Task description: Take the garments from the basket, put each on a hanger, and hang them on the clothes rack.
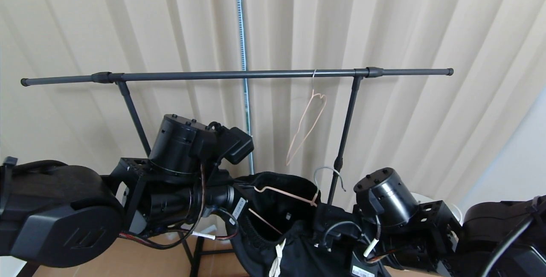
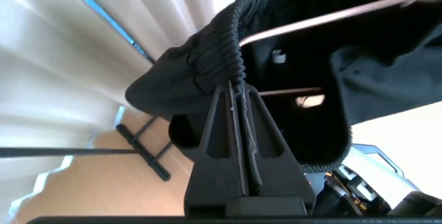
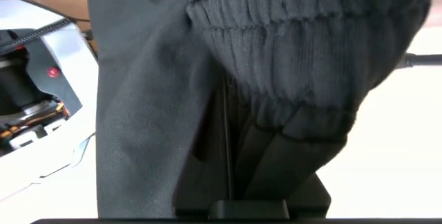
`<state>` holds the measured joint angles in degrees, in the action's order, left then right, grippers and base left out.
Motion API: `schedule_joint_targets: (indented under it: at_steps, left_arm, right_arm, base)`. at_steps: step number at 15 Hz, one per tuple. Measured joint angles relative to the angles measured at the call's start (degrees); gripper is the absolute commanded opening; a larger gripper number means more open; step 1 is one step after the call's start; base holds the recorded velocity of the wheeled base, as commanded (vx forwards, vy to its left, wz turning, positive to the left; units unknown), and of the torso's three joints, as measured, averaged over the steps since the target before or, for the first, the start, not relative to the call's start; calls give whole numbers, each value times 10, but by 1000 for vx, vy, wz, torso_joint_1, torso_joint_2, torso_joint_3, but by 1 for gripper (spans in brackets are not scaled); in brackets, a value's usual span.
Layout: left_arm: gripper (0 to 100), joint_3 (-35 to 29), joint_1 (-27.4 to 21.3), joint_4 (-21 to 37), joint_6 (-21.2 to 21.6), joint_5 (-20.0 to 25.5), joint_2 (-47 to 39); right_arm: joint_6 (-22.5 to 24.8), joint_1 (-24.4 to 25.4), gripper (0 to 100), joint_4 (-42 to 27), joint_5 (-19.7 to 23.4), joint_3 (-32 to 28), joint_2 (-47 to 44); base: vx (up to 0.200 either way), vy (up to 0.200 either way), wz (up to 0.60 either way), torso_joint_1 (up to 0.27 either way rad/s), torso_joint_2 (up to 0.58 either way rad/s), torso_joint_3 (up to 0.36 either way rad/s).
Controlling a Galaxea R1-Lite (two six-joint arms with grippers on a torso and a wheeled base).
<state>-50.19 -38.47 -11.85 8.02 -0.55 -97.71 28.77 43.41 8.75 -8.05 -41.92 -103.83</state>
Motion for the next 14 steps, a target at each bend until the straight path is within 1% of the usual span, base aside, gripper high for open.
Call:
schedule_joint_targets:
  at_steps: [2, 3, 6, 7, 11, 12, 14]
  left_arm:
    - [0, -6, -10, 0, -6, 0, 2]
    - [0, -8, -17, 0, -10, 0, 7]
    - [0, -5, -32, 0, -11, 0, 20]
    - [0, 4, -34, 0, -8, 0, 23]
    - [0, 33, -36, -2, 3, -1, 32]
    - [0, 40, -35, -3, 6, -5, 33]
    - [0, 46, -33, -5, 7, -24, 33]
  right_arm:
    - [-1, 5, 0, 7, -8, -1, -6]
    - [-2, 6, 0, 35, -10, 0, -10]
    - [-41, 10, 0, 57, -13, 6, -17]
    - [-65, 13, 0, 68, -14, 6, -17]
    - [-73, 17, 0, 112, -7, 10, -10]
    - [-73, 17, 0, 131, -2, 16, -9]
    - [-74, 17, 0, 179, 27, 34, -4]
  base:
    - [0, 0, 0, 0, 0, 0]
    - [0, 0, 0, 0, 0, 0]
    - [0, 0, 0, 0, 0, 0]
    - [0, 0, 0, 0, 0, 0]
    - [0, 0, 0, 0, 0, 0]
    - [0, 0, 0, 0, 0, 0]
    - [0, 0, 0, 0, 0, 0]
